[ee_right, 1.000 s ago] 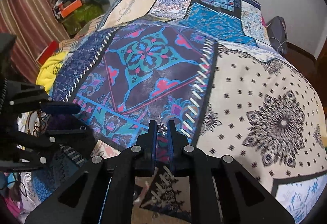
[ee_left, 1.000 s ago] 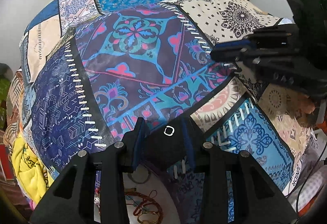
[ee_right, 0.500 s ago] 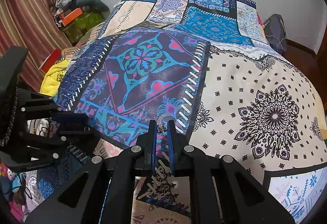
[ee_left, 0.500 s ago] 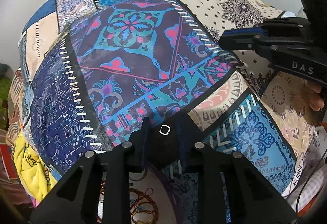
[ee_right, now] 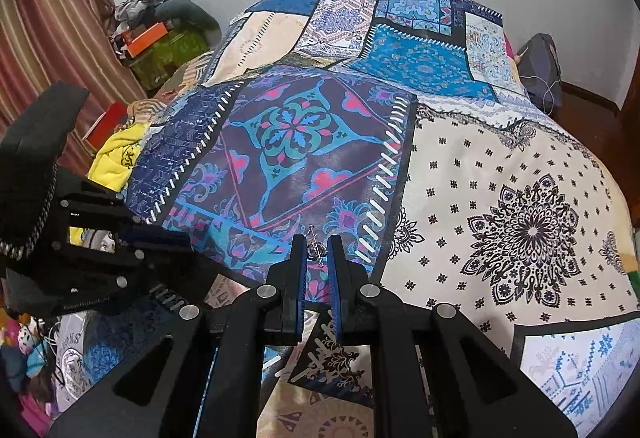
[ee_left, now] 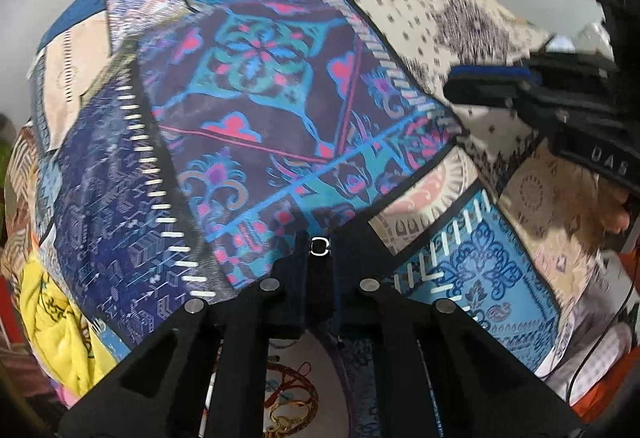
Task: Organize jewelry
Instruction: 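Lower the silver earring into the heart box and open the right tool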
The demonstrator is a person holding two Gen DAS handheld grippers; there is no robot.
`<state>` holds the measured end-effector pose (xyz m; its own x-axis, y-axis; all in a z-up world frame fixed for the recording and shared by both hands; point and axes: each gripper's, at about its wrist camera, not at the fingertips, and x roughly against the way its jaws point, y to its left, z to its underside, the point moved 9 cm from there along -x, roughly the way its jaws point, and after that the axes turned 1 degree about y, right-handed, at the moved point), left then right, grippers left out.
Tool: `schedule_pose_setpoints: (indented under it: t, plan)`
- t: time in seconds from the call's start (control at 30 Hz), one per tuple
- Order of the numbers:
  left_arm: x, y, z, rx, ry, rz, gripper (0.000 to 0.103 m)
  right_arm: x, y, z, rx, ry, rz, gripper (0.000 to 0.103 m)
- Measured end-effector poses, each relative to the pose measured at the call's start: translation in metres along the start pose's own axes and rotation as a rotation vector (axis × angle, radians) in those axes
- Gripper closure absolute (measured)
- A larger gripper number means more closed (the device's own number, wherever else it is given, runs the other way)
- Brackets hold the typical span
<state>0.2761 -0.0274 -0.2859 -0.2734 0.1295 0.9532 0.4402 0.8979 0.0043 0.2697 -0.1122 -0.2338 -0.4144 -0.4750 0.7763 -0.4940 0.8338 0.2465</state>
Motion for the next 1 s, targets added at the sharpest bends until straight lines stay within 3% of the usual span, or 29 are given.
schedule_pose_setpoints:
  t: [0.37,0.7,1.0]
  plan:
    - [0.074,0.016,0.007,0.076,-0.197,-0.064,0.095,0.027,0.036,-0.017,0.060,-0.053,-0.004,0.094]
    - [0.115,0.029,0.036,0.115,-0.278,-0.100,0.095,0.043,0.094,-0.024,0.132,-0.092,-0.052,0.094]
    - [0.125,0.049,0.068,0.187,-0.313,-0.091,0.095,0.037,0.144,-0.019,0.195,-0.075,-0.091,0.094]
